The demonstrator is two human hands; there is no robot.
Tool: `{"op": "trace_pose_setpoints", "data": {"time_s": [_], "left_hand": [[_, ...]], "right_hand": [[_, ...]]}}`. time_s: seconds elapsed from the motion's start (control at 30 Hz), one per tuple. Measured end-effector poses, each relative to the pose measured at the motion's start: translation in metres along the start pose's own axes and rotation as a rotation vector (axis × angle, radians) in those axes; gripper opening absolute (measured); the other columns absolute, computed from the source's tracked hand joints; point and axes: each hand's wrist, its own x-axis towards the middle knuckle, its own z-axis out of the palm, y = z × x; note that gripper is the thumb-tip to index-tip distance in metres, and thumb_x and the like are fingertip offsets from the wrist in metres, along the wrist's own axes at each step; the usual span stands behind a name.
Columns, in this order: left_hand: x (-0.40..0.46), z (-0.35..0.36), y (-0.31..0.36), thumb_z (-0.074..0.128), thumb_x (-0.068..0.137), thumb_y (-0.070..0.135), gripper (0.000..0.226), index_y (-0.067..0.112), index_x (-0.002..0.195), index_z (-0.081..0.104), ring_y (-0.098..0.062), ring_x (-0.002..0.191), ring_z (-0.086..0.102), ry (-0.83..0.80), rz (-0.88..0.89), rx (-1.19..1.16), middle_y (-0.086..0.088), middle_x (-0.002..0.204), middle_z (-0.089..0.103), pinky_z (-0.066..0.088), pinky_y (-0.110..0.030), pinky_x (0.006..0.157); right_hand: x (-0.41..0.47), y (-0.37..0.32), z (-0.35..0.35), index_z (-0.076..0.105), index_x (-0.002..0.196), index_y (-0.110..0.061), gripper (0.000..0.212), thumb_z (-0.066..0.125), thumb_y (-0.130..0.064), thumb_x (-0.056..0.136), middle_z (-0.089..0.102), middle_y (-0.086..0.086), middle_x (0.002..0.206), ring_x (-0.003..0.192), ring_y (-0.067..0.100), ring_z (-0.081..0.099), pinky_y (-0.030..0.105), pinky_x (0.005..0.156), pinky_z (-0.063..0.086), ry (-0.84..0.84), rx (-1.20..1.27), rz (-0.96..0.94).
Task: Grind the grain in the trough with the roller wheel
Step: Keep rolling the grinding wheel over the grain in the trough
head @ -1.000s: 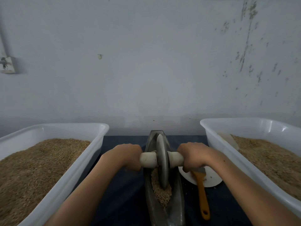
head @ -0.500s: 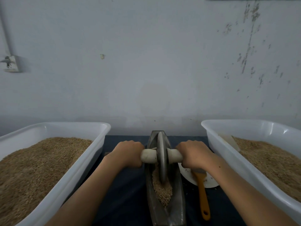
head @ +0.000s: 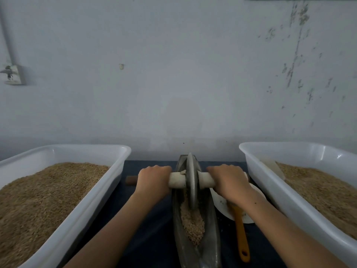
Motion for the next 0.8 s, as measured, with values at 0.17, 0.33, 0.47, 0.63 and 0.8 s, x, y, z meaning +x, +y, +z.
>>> {"op": "trace_pose_setpoints", "data": {"time_s": [0.17,0.33,0.47,0.63,0.8], "left_hand": [[0.004,-0.008,-0.009,0.063,0.082,0.031,0.029,0.024,0.109,0.057,-0.016,0.091,0.059,-0.169,0.113,-0.024,0.002,0.102,0.064,0.037,-0.028,0.070],[0.002,-0.021,-0.015,0.072,0.075,0.027,0.037,0.020,0.109,0.060,-0.011,0.074,0.053,-0.520,0.118,-0.167,0.004,0.085,0.059,0.039,-0.026,0.066],[0.002,-0.020,-0.010,0.071,0.076,0.030,0.038,0.020,0.111,0.059,-0.014,0.079,0.053,-0.455,0.082,-0.099,0.000,0.095,0.062,0.040,-0.028,0.069],[0.004,-0.005,-0.003,0.058,0.086,0.033,0.025,0.023,0.109,0.054,-0.018,0.090,0.059,-0.050,0.038,0.034,0.002,0.101,0.063,0.036,-0.028,0.069],[0.003,0.000,-0.006,0.058,0.087,0.035,0.025,0.024,0.108,0.052,-0.017,0.090,0.060,0.018,0.066,0.014,0.002,0.101,0.063,0.037,-0.027,0.070]], "right_hand": [[-0.002,0.003,-0.010,0.057,0.110,-0.020,0.025,0.060,-0.018,0.086,0.065,0.002,0.105,0.091,0.020,0.061,0.029,0.068,0.037,-0.151,-0.007,-0.042],[-0.005,0.003,-0.023,0.059,0.110,-0.017,0.031,0.069,-0.021,0.081,0.061,0.001,0.094,0.082,0.017,0.058,0.026,0.063,0.042,-0.434,0.068,-0.052],[-0.002,0.003,-0.017,0.061,0.107,-0.018,0.027,0.068,-0.022,0.081,0.065,0.002,0.096,0.084,0.018,0.062,0.024,0.060,0.041,-0.379,0.041,-0.040],[0.004,0.005,0.003,0.050,0.094,-0.026,0.012,0.056,-0.019,0.087,0.064,0.000,0.096,0.084,0.020,0.059,0.030,0.065,0.035,-0.036,0.020,0.009],[0.004,0.005,0.010,0.051,0.099,-0.025,0.012,0.055,-0.020,0.090,0.064,0.000,0.098,0.085,0.021,0.058,0.031,0.068,0.035,0.066,0.033,0.013]]}}
